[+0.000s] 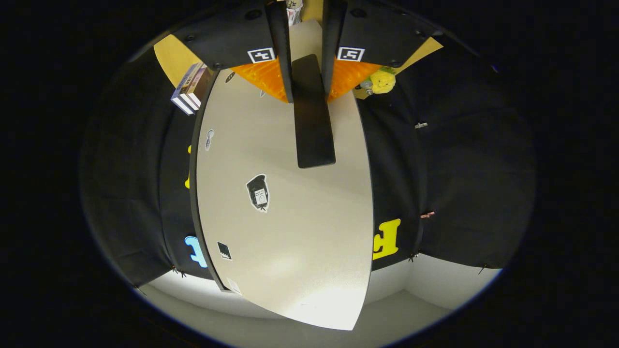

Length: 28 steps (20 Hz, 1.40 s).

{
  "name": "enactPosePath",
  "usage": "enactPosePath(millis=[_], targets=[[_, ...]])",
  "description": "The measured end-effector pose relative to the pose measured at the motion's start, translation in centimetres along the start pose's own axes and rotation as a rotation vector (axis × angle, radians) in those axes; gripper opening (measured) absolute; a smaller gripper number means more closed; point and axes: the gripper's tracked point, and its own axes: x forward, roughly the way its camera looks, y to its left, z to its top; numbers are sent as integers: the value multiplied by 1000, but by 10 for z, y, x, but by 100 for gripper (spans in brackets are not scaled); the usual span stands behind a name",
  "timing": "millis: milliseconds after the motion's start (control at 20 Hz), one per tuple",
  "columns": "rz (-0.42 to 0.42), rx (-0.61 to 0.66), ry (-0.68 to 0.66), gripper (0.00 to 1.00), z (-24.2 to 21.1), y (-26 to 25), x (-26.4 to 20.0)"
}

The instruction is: Open the shoe cabinet door, grab the shoes and put them into the shoe cabinet, then close the shoe cabinet door.

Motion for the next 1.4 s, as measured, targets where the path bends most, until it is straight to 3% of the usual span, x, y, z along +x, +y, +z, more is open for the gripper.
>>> enactPosePath(millis=[600,750,900,1150,1400], targets=[[-37,9,10,31,2,-52,-71],[-122,-29,-29,30,10,-81,-89],[-129,23,-52,30,22,-96,-116],[-65,13,-101,26,33,-84,-138],[-1,12,-60,26,20,-58,-119]])
